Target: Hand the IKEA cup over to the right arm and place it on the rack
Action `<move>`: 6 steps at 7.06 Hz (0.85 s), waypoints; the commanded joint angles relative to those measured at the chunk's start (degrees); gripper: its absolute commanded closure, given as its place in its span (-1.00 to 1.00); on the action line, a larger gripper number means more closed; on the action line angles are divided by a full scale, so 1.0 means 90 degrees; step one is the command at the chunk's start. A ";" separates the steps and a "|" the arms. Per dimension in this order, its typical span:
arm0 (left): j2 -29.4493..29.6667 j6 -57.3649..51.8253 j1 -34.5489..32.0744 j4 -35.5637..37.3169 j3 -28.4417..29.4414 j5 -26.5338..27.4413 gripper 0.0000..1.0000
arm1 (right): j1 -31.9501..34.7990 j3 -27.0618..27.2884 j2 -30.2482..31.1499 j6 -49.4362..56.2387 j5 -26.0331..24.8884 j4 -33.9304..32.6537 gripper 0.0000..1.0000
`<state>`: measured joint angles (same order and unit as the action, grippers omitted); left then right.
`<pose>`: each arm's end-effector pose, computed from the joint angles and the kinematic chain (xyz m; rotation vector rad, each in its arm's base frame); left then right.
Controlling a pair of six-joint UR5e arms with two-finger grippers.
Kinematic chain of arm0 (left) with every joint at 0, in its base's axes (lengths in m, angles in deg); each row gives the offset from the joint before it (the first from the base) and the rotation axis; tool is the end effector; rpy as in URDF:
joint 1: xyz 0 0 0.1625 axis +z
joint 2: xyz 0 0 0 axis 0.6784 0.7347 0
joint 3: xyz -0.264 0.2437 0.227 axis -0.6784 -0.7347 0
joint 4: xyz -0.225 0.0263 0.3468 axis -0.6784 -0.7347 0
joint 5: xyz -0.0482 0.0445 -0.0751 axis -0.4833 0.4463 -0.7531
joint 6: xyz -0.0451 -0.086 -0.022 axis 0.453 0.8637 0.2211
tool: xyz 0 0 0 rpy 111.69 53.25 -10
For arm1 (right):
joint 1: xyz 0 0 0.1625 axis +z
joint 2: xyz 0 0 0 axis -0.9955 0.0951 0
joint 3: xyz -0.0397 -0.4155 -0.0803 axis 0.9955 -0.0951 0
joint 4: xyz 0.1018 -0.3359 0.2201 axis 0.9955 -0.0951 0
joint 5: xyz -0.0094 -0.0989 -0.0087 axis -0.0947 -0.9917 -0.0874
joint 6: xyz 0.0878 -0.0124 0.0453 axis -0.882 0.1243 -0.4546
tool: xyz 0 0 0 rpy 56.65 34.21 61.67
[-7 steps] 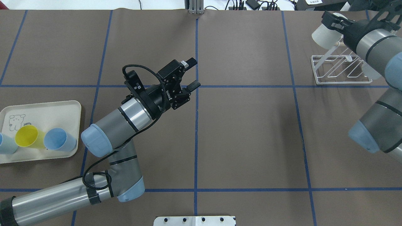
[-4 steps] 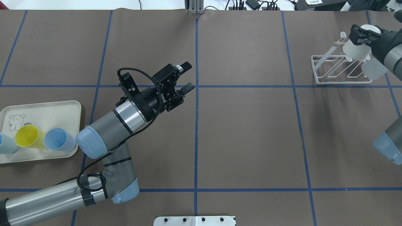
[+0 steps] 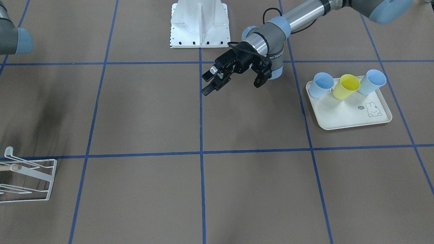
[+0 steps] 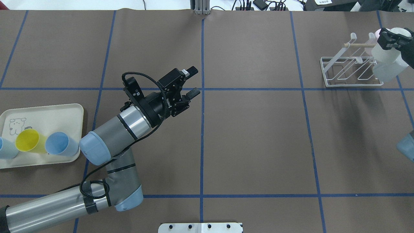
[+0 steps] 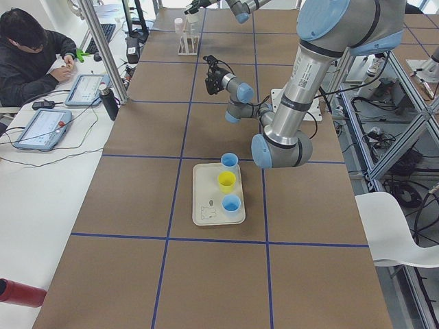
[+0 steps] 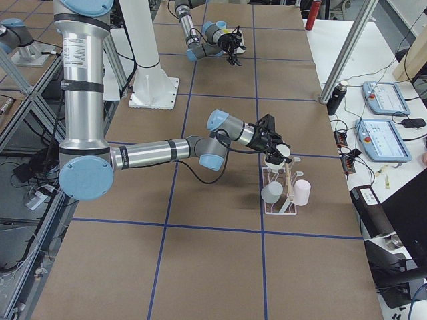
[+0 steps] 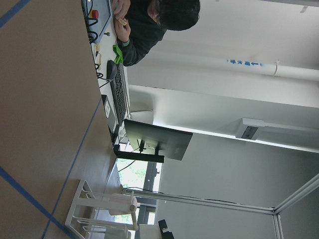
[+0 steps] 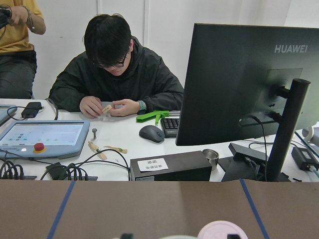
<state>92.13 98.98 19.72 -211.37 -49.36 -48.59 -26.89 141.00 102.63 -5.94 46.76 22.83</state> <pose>0.5045 -0.3991 0.2214 0.1944 2.2449 -0.8769 -0.1349 -0.5136 0.5057 1.0307 -0.5838 0.4517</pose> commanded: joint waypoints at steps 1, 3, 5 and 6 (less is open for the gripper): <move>-0.0006 0.0000 -0.0003 -0.0004 0.0006 -0.0007 -1.00 | 0.0011 -0.0166 -0.0018 0.0011 0.0039 0.0009 1.00; -0.0006 0.0000 0.0006 -0.0004 0.0006 -0.0007 -1.00 | 0.0011 -0.0313 -0.0058 0.0002 0.0126 0.0009 1.00; -0.0006 0.0000 0.0006 -0.0004 0.0025 -0.0007 -1.00 | 0.0001 -0.0401 -0.0067 0.0011 0.0137 0.0009 1.00; -0.0006 0.0000 0.0006 -0.0004 0.0016 -0.0007 -1.00 | 0.0001 -0.0488 -0.0077 0.0011 0.0166 0.0009 1.00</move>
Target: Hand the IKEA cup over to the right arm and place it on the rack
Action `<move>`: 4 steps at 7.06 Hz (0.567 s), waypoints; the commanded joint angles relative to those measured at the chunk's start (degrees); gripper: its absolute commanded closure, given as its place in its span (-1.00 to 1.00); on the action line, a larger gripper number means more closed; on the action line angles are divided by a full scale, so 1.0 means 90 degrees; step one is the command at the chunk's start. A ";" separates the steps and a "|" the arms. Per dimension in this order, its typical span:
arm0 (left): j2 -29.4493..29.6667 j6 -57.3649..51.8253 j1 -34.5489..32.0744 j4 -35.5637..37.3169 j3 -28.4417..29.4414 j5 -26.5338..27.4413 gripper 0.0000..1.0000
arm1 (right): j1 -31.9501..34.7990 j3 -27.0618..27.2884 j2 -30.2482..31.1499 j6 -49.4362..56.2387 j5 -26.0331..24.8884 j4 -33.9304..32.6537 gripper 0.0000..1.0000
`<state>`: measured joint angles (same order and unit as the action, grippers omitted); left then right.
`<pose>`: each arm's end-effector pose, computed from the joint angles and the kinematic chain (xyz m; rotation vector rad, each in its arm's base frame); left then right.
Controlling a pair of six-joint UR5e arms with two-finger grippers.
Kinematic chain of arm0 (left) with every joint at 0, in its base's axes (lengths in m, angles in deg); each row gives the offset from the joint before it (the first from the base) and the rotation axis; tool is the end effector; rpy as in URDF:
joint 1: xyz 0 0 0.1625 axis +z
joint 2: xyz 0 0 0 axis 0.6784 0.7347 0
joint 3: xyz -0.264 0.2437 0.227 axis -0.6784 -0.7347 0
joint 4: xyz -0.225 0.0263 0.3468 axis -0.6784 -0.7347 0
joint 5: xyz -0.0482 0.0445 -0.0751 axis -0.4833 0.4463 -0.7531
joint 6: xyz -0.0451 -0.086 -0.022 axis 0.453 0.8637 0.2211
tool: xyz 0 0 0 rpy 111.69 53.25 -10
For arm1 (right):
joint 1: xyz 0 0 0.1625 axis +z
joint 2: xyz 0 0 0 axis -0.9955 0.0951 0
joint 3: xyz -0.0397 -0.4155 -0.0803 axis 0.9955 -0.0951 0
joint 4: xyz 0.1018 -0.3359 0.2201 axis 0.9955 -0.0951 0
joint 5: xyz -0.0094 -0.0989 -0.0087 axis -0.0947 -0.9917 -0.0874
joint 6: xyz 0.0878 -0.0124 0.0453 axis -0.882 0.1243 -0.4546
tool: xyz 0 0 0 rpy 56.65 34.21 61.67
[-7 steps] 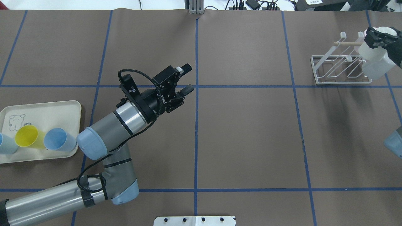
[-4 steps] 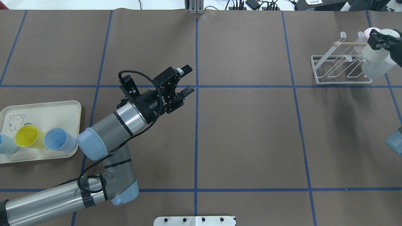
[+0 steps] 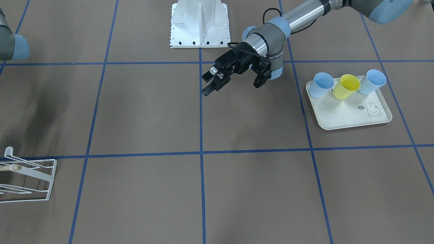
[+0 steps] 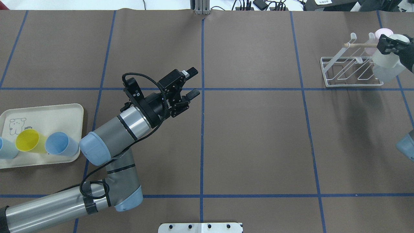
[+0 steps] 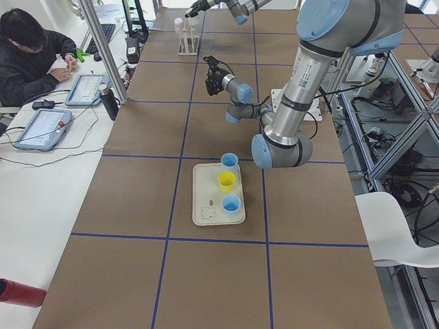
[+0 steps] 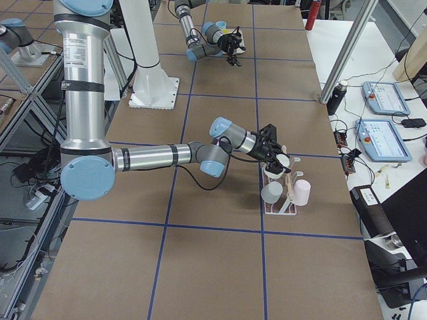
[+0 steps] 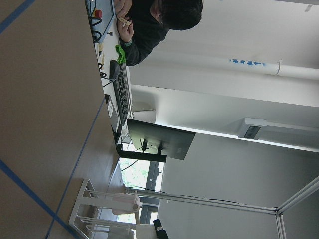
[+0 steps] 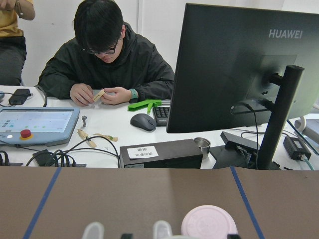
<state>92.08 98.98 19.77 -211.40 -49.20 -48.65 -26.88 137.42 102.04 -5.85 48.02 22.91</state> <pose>0.5056 -0.3989 0.2230 0.1933 2.2415 -0.8759 -0.1410 -0.5196 0.5331 0.9822 -0.5623 0.4346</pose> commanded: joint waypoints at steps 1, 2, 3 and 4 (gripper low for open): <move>0.0000 0.0000 0.0001 0.0000 0.0007 0.0000 -1.00 | -0.0011 -0.0100 -0.0020 -0.0009 0.0026 0.0000 1.00; 0.0000 0.0000 0.0001 0.0000 0.0007 0.0000 -1.00 | -0.0011 -0.0120 -0.0040 -0.0019 0.0017 0.0000 1.00; 0.0000 0.0000 0.0010 0.0010 -0.0003 0.0000 -1.00 | -0.0011 -0.0139 -0.0059 -0.0028 0.0017 0.0000 1.00; 0.0000 0.0000 0.0001 0.0010 -0.0003 0.0000 -1.00 | -0.0011 -0.0149 -0.0069 -0.0019 0.0026 0.0000 0.06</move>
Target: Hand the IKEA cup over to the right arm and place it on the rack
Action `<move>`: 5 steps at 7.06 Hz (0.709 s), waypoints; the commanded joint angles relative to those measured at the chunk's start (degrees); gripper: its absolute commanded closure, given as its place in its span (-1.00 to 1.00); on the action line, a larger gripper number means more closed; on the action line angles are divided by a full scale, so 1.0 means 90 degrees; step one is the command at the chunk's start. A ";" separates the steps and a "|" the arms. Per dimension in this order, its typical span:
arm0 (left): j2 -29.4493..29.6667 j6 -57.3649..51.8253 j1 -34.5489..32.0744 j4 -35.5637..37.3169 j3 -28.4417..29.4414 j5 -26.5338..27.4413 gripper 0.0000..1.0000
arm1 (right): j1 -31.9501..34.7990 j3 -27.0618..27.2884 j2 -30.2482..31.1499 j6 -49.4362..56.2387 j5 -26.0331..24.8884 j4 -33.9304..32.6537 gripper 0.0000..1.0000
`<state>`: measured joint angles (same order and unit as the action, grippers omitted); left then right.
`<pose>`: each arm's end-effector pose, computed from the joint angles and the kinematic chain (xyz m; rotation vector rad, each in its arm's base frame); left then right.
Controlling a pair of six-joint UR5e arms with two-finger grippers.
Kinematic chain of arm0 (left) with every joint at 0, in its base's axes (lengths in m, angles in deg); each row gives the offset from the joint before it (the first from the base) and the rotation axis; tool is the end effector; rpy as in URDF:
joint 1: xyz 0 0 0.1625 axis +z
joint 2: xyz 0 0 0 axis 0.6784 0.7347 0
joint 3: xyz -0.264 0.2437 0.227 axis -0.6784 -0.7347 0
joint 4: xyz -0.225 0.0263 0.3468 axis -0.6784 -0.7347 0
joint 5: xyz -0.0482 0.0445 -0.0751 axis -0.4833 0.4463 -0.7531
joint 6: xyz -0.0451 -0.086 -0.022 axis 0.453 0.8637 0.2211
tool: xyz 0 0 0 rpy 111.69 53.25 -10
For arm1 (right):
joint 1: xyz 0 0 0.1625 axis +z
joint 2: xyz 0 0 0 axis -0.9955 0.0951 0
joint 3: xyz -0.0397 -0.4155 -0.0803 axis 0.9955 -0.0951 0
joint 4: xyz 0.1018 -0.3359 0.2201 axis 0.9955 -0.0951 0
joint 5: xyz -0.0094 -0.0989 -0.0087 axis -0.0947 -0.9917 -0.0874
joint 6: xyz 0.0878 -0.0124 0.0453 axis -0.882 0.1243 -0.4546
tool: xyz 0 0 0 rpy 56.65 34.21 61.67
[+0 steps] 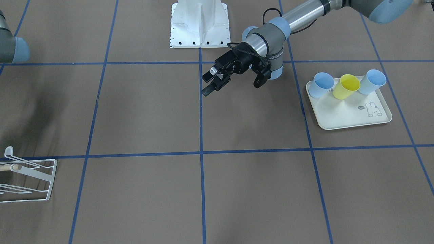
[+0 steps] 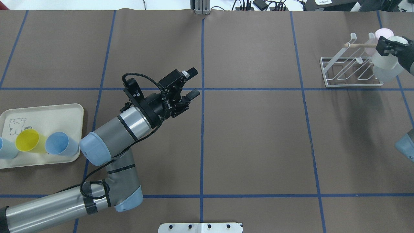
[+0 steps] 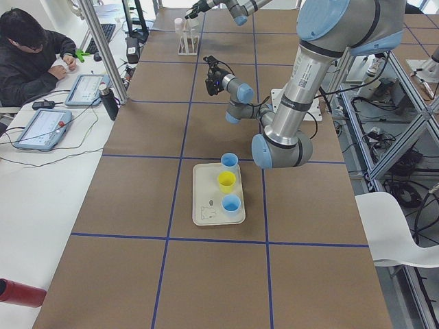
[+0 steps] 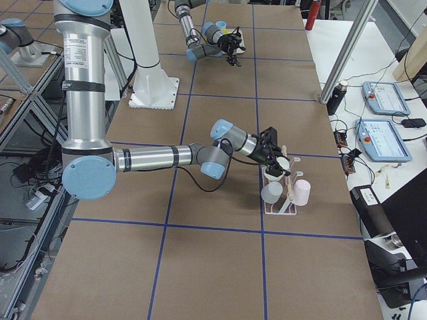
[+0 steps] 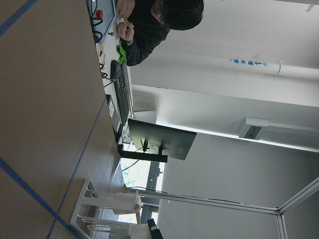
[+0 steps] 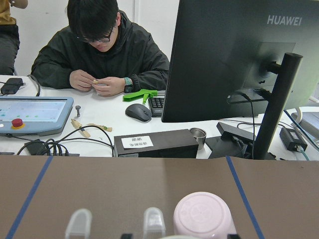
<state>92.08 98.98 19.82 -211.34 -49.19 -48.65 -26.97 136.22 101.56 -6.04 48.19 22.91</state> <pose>0.5061 -0.3985 0.2231 0.1926 2.2402 -0.8756 -0.1444 -0.5228 0.5397 0.9702 -0.5579 0.4337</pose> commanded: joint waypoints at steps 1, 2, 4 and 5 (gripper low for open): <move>0.0010 0.0000 -0.0005 -0.0006 -0.0004 0.0000 -1.00 | -0.0001 -0.0027 -0.0036 0.0002 0.0017 0.0010 -0.99; 0.0010 0.0000 -0.0005 -0.0006 -0.0004 0.0000 -1.00 | -0.0001 -0.0027 -0.0036 0.0002 0.0046 0.0010 -1.00; 0.0010 0.0000 -0.0005 0.0003 -0.0004 0.0000 -1.00 | -0.0001 -0.0007 -0.0046 0.0012 0.0250 0.0010 -1.00; 0.0019 0.0000 -0.0024 0.0052 -0.0014 0.0000 -1.00 | 0.0028 0.0090 -0.0046 0.0012 0.0445 0.0010 -1.00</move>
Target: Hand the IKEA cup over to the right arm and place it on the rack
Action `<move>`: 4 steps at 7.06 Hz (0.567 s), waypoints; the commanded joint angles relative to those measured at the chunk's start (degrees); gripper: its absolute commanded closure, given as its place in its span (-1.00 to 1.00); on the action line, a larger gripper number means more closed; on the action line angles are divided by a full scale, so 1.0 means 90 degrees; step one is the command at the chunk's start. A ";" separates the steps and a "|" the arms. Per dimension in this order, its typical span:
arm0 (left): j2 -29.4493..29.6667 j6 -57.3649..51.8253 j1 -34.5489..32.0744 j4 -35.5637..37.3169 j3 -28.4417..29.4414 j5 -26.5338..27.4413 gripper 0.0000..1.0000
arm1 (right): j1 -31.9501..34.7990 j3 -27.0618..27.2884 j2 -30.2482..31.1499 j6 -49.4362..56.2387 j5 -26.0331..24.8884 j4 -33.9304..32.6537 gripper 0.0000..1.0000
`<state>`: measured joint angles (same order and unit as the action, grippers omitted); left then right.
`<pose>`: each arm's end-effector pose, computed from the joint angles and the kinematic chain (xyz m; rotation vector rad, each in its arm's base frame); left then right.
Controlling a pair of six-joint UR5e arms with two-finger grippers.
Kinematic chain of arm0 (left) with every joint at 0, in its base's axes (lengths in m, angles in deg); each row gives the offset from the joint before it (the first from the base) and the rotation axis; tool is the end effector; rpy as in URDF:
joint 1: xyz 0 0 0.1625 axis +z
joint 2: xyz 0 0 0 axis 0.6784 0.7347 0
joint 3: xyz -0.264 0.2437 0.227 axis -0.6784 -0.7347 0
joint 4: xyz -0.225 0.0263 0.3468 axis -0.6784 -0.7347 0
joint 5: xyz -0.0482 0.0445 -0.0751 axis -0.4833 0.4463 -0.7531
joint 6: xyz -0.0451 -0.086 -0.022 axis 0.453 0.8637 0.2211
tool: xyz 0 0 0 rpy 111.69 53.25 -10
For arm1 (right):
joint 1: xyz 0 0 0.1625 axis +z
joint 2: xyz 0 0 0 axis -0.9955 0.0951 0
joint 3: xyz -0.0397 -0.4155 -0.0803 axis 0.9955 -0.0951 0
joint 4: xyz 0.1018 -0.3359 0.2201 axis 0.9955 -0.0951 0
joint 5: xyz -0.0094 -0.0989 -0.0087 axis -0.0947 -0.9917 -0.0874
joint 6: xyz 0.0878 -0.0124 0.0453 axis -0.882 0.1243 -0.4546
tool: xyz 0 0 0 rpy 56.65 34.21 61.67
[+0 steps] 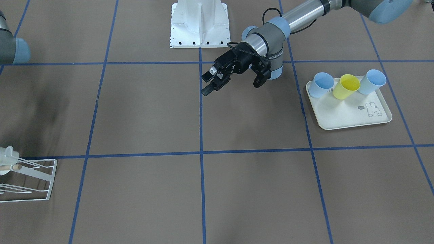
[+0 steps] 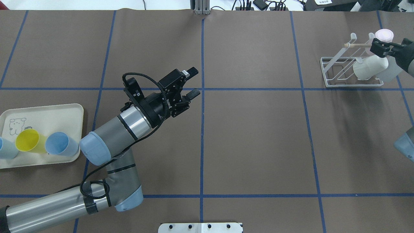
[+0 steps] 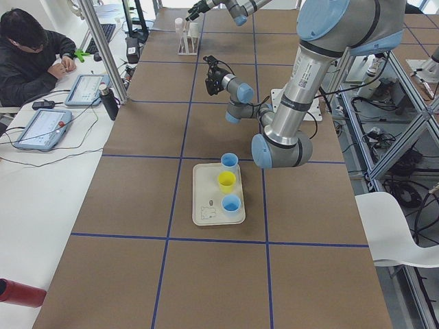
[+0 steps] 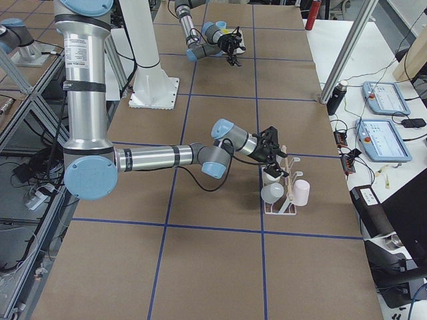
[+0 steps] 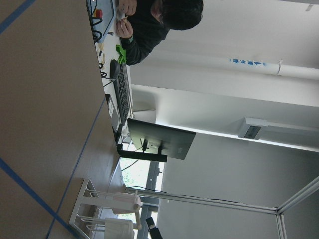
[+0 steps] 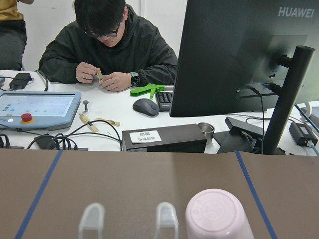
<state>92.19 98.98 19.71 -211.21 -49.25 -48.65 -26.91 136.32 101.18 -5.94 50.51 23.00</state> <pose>0.5054 -0.3996 0.2215 0.1946 2.2411 -0.8765 -0.1489 -0.5236 0.5356 0.9545 -0.5917 0.4118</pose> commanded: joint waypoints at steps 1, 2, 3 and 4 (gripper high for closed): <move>0.0016 -0.0087 -0.0051 0.0395 -0.0151 -0.0019 -1.00 | 0.0138 0.0292 -0.0014 0.0001 0.0547 -0.0010 -1.00; -0.0013 -0.0707 -0.0071 0.0940 -0.0627 -0.0155 -1.00 | 0.0391 0.0459 -0.0004 0.0001 0.1189 -0.0019 -1.00; -0.0419 -0.1090 -0.0090 0.2038 -0.1424 -0.0243 -1.00 | 0.0664 0.0567 0.0006 -0.0009 0.1901 -0.0039 -1.00; -0.0829 -0.1384 -0.0274 0.3354 -0.2360 -0.0757 -1.00 | 0.0802 0.0655 -0.0004 -0.0047 0.2421 -0.0078 -1.00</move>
<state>88.63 90.12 18.58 -193.47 -61.54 -51.62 -21.64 141.10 101.17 -6.07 66.11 22.63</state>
